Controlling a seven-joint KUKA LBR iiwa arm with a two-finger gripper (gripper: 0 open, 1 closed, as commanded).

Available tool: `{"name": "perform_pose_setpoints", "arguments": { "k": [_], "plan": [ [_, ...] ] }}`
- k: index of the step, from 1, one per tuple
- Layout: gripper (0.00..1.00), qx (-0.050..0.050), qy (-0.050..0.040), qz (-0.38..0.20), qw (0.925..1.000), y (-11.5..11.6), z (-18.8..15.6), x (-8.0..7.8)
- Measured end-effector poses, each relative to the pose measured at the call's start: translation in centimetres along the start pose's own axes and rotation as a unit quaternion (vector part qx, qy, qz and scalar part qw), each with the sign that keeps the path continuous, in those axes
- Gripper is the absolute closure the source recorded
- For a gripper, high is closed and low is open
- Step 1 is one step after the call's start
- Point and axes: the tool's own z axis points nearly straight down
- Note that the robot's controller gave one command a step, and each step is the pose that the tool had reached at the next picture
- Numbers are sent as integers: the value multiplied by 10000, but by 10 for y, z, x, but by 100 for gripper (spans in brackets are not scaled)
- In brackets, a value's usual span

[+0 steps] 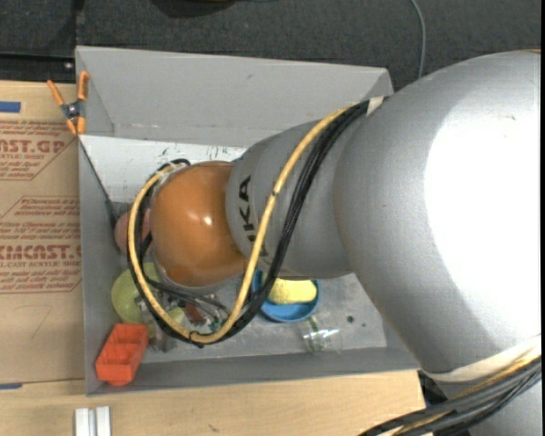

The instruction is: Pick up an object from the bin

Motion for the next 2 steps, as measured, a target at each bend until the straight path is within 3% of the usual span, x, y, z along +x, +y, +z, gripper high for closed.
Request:
{"name": "perform_pose_setpoints", "arguments": {
  "k": [2],
  "plan": [
    [100,0,-45,-2,10000,1,-34,-2]
  ]
}}
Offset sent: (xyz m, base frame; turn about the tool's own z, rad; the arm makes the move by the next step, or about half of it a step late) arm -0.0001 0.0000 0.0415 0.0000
